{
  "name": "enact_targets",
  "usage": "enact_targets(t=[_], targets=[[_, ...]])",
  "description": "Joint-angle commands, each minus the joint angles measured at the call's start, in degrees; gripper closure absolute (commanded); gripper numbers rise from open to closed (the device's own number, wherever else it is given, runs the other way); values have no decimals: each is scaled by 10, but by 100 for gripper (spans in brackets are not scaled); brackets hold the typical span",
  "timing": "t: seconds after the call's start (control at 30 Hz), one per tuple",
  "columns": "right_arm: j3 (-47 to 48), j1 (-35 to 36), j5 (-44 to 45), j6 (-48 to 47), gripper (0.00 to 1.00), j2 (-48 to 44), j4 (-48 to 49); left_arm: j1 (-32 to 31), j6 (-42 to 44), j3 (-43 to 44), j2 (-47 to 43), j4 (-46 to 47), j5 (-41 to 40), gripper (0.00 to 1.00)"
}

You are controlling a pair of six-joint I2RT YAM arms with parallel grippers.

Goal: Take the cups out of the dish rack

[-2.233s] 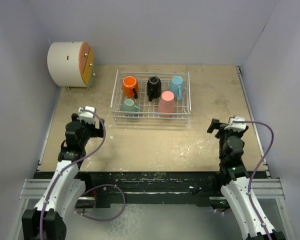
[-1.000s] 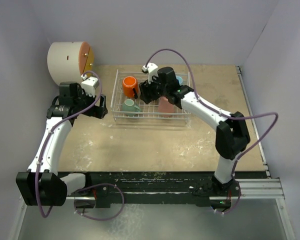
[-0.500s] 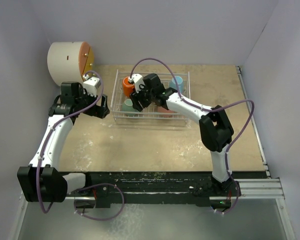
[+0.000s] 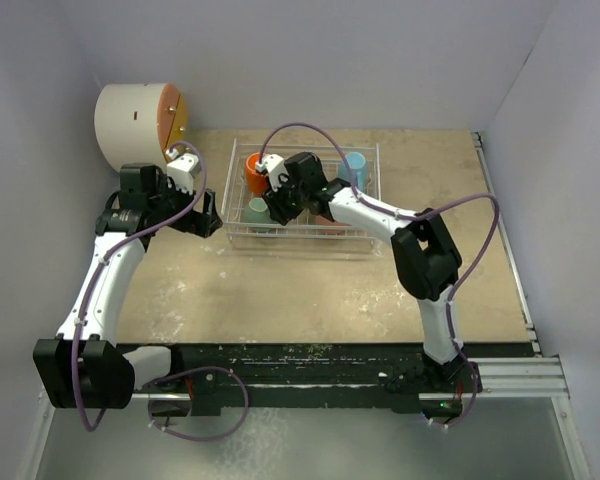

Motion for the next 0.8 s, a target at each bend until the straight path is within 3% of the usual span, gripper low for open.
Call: enact_targets(t=[0.0,0.17,0.5,0.77], targets=[[18,4,20,-18,50,12,0,4,1,8,-10,20,19,1],[31,6,31,-16,57,23,-8,3,-1,9,-13,20,23,1],[53,6,42,8,100,-16,0,3,29,-8,-23,19,44,1],[84,6,7,61,100,-78,-17,3,129,-41,-62,69,77,1]])
